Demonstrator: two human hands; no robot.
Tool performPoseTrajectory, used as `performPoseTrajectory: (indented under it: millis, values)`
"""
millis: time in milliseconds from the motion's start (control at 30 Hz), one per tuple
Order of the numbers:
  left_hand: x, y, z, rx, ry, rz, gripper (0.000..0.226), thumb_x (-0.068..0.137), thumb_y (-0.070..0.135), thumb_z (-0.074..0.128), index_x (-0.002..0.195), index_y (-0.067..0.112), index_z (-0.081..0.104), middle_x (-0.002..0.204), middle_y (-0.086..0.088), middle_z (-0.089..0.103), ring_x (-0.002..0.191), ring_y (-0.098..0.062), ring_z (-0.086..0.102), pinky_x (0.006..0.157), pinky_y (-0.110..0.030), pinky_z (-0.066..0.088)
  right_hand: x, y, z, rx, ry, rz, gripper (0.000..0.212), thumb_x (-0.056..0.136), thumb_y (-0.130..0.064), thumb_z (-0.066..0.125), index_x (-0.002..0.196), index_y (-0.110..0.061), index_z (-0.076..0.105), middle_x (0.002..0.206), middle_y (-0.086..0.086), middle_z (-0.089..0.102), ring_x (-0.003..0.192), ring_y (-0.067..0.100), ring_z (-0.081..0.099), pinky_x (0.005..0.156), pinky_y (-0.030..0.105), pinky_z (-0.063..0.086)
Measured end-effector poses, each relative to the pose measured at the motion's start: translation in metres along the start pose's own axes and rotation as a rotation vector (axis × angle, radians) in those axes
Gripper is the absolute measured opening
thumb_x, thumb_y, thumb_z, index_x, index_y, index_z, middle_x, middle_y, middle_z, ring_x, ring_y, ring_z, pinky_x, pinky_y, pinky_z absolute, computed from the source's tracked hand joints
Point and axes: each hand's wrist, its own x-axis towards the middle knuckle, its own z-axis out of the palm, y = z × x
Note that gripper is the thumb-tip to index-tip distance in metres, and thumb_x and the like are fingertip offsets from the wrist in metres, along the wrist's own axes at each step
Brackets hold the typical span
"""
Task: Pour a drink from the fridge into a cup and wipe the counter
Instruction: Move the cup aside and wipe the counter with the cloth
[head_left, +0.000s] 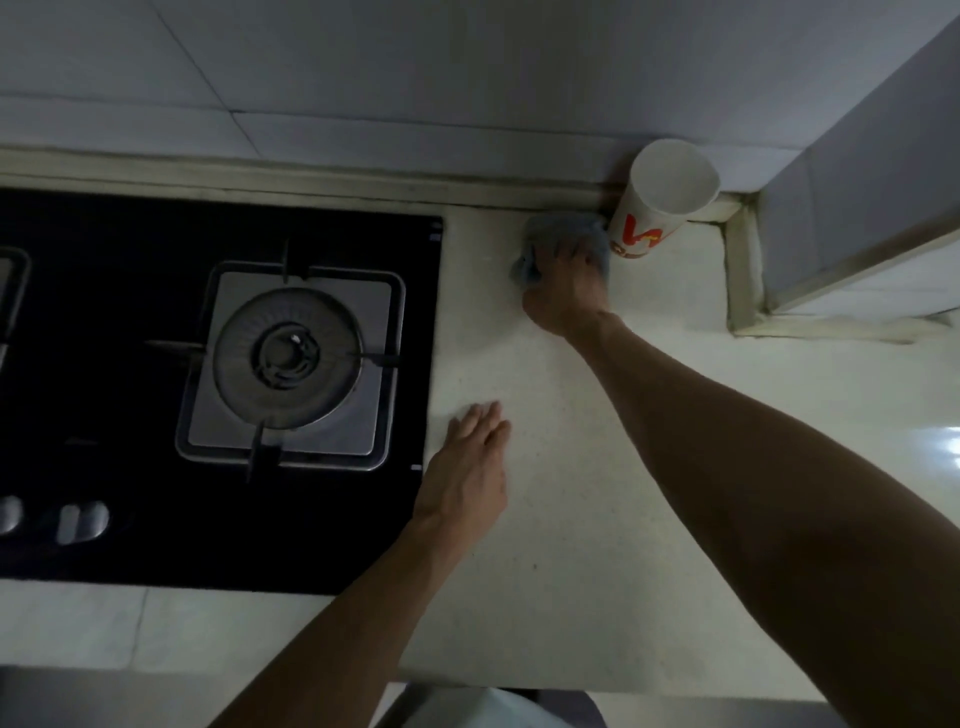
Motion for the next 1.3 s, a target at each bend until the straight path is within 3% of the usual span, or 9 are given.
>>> performPoseTrajectory:
  millis: [233,433,567,733,867,967,1067,1300]
  values:
    - [-0.002,0.0,-0.002,0.002,-0.08,0.007,0.066,0.1,0.028,0.035,0.154,0.01,0.001,0.162,-0.009,-0.011,0.15,-0.025,-0.009,0.123,-0.041,0.005,0.028,-0.01,0.0,-0.139,0.048,-0.013,0.05,0.1,-0.037,0.032,0.138,-0.006,0.045,0.14,0.024,0.046,0.129,0.039,0.039,0.111,0.042,0.027]
    - [0.002,0.001,-0.001,0.094,-0.112,0.018,0.069,0.097,0.025,0.035,0.154,0.007,0.0,0.162,-0.012,-0.009,0.15,-0.029,-0.007,0.123,-0.043,0.004,0.033,-0.025,0.003,-0.143,-0.023,0.039,0.056,0.088,-0.025,0.049,0.139,-0.003,0.041,0.14,0.025,0.043,0.131,0.042,0.036,0.115,0.046,0.024]
    - [0.001,0.001,0.005,0.032,-0.08,0.018,0.07,0.095,0.02,0.038,0.154,0.009,0.002,0.163,-0.009,-0.007,0.15,-0.026,-0.006,0.123,-0.042,0.005,0.03,-0.038,0.007,-0.137,-0.089,-0.04,0.065,0.08,-0.015,0.057,0.141,-0.005,0.038,0.14,0.024,0.04,0.131,0.041,0.035,0.114,0.043,0.028]
    - [-0.002,-0.002,-0.001,-0.104,-0.017,0.022,0.066,0.095,0.017,0.041,0.155,0.012,0.012,0.164,-0.002,-0.001,0.151,-0.02,-0.003,0.124,-0.036,0.004,0.023,-0.049,0.01,-0.196,-0.124,-0.165,0.071,0.082,-0.015,0.059,0.147,-0.009,0.029,0.145,0.024,0.035,0.134,0.042,0.031,0.114,0.043,0.028]
    - [0.0,-0.004,-0.002,-0.092,0.035,0.018,0.059,0.097,0.016,0.041,0.153,0.013,0.022,0.163,-0.002,0.01,0.151,-0.019,0.006,0.123,-0.035,0.011,0.009,-0.045,0.006,-0.239,-0.097,-0.242,0.063,0.083,-0.014,0.059,0.141,-0.009,0.035,0.135,0.022,0.045,0.124,0.038,0.041,0.106,0.04,0.034]
    - [-0.008,0.002,-0.001,-0.102,0.102,0.019,0.054,0.098,0.015,0.04,0.15,0.01,0.031,0.162,-0.005,0.019,0.15,-0.018,0.012,0.123,-0.034,0.013,-0.016,-0.043,0.014,-0.208,-0.11,-0.275,0.069,0.079,-0.012,0.063,0.142,-0.009,0.035,0.136,0.023,0.043,0.125,0.039,0.039,0.105,0.043,0.036]
    - [-0.029,0.005,0.005,-0.089,0.132,0.043,0.051,0.098,0.014,0.041,0.148,0.006,0.035,0.159,-0.007,0.026,0.148,-0.019,0.017,0.123,-0.031,0.011,-0.045,-0.04,0.024,-0.249,-0.127,-0.314,0.074,0.077,-0.014,0.063,0.144,-0.009,0.034,0.143,0.024,0.038,0.132,0.041,0.032,0.112,0.045,0.03]
    - [-0.093,-0.004,0.031,0.019,0.097,0.135,0.054,0.097,0.009,0.041,0.149,0.005,0.03,0.162,-0.009,0.018,0.149,-0.021,0.014,0.123,-0.031,0.011,-0.132,-0.041,0.046,-0.321,-0.173,-0.337,0.085,0.077,-0.019,0.061,0.153,-0.014,0.023,0.155,0.023,0.021,0.144,0.043,0.016,0.121,0.045,0.016]
